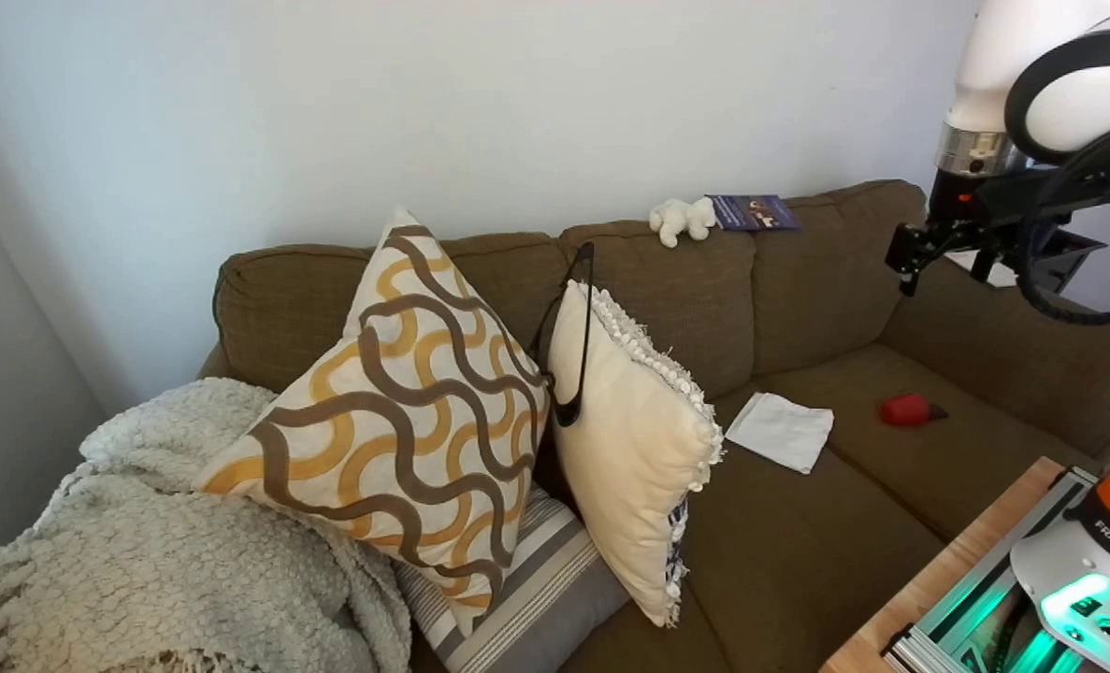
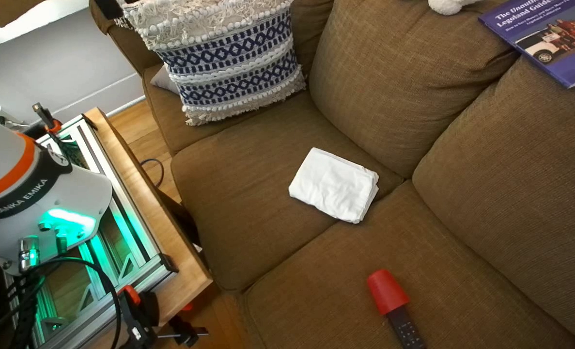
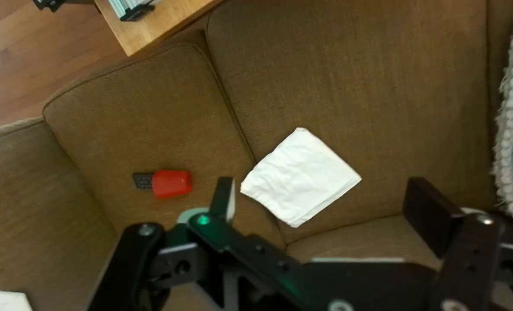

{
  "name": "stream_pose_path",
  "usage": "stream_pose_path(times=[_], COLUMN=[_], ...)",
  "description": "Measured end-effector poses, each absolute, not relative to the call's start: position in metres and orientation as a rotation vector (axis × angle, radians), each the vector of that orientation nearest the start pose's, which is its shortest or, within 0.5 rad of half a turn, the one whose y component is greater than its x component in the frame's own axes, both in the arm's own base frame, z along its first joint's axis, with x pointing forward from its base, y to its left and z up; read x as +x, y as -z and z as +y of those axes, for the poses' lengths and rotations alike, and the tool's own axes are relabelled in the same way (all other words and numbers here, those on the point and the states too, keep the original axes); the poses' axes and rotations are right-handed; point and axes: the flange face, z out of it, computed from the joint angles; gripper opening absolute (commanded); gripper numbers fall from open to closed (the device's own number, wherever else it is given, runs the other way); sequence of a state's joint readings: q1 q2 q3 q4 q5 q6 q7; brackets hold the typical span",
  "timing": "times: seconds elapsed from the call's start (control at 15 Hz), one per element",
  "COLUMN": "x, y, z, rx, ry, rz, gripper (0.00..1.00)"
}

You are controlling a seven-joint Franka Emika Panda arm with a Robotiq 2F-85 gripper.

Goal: Put the black remote control on the white towel

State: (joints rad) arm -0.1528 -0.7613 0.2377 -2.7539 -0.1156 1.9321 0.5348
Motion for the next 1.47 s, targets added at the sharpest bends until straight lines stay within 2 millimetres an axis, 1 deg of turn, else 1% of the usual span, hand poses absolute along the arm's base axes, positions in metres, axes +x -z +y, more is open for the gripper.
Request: stream_pose_path(times=[0.13,0.27,0.53,0.6,0.67,0.73,0.8,1.07,1.13,1.2,1.27,1.33,1.47], x=[0.323,0.332,0.338,0.336,0.335,0.336,0.337,0.340,0.342,0.344,0.346,0.348,0.353], y=[-0.413,-0.404,-0.391,-0.387,-0.383,-0.381,-0.381,-0.385,-0.387,-0.390,-0.394,-0.397,-0.395], z=[-0.032,-0.078,-0.156,-0.172,-0.184,-0.190,-0.190,-0.184,-0.185,-0.187,-0.194,-0.205,-0.240], rx=[-3.288,-3.251,-3.189,-3.176,-3.159,-3.152,-3.151,-3.159,-3.150,-3.129,-3.097,-3.058,-2.958], ry=[0.066,0.150,0.306,0.294,0.221,0.190,0.190,0.215,0.253,0.327,0.407,0.478,0.615], rz=[0.991,1.168,1.512,1.600,1.665,1.677,1.672,1.646,1.683,1.745,1.814,1.885,2.032], gripper=[1.00,1.00,1.00,1.00,1.00,1.00,1.00,1.00,1.00,1.00,1.00,1.00,1.00])
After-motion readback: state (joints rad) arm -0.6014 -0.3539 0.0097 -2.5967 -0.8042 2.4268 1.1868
